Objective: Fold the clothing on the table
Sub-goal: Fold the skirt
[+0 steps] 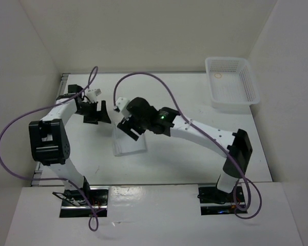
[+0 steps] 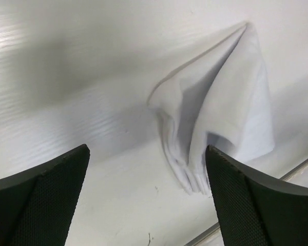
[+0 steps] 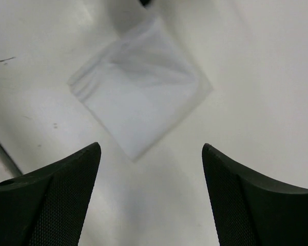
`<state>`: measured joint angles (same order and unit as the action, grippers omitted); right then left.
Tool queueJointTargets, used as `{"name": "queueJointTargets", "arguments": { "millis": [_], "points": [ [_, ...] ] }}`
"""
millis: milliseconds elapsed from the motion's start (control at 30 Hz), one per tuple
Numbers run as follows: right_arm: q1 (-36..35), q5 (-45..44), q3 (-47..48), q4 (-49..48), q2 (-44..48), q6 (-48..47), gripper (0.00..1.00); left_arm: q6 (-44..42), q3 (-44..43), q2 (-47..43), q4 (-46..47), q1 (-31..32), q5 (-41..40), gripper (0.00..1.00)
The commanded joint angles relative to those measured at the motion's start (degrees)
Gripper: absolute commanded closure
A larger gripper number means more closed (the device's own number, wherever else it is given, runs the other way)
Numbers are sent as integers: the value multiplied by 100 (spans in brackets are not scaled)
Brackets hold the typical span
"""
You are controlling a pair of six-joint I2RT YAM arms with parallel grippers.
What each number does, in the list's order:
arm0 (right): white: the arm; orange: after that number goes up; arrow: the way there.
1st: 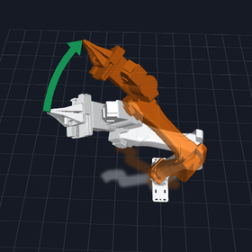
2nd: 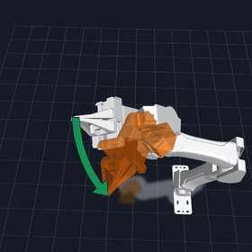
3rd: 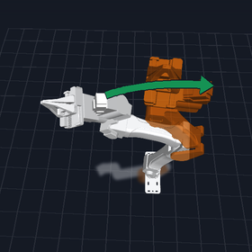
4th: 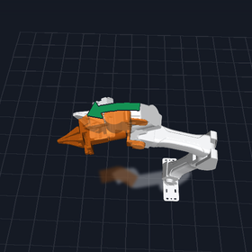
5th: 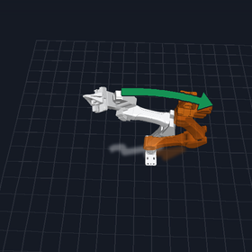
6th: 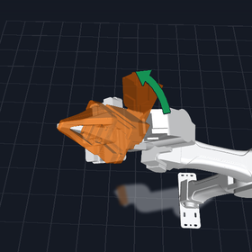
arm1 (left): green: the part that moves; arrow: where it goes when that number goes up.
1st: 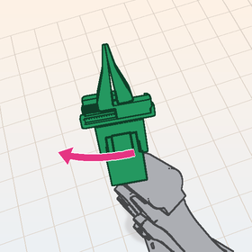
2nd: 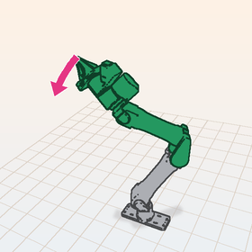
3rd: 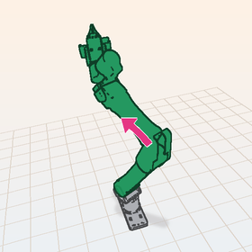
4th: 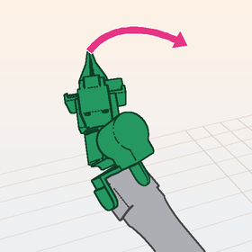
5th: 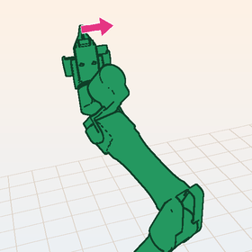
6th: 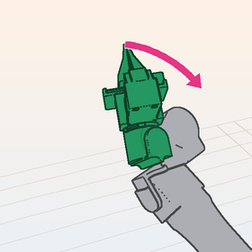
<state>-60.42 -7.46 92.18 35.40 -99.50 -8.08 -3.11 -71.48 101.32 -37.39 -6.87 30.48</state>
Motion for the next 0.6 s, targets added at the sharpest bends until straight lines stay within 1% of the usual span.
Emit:
{"name": "queueJointTargets", "arguments": {
  "millis": [0,67,100,167,200,267,300,367,400,433,467,533,567],
  "points": [
    [495,-422,-489,-252,631,-115,16,-93,3,-507,-277,-393,81,0],
    [715,-423,-867,-331,870,-168,14,-163,3,-813,-383,-612,20,0],
    [960,-370,-973,-384,1097,-238,14,-215,3,-937,-462,-613,19,0],
    [1207,-370,-1316,-454,1327,-238,14,-330,-58,-1350,-594,-666,98,0],
    [1435,-370,-1412,-455,1528,-238,14,-426,-59,-1499,-681,-536,99,0],
    [1612,-308,-1650,-455,1714,-169,14,-576,-120,-1895,-788,-298,308,0],
    [1682,-308,-1729,-403,1802,-107,14,-655,-172,-2001,-840,-19,579,0],
    [1876,-168,-1958,-332,2083,-106,13,-848,-225,-2142,-1024,299,993,0],
    [1955,-115,-2141,-332,2189,-106,13,-953,-226,-2143,-1086,466,1421,0],
    [2156,-45,-2239,-332,2294,-106,13,-1224,-295,-2143,-1269,772,1652,0],
    [2262,121,-2327,-332,2487,-106,12,-1401,-296,-2090,-1376,941,1837,0],
    [2569,419,-2555,-332,2715,-106,12,-1665,-454,-1898,-1551,1309,1918,0],
    [2640,482,-2617,-332,2778,-106,12,-1753,-454,-1801,-1552,1372,1970,0]
  ]
}}
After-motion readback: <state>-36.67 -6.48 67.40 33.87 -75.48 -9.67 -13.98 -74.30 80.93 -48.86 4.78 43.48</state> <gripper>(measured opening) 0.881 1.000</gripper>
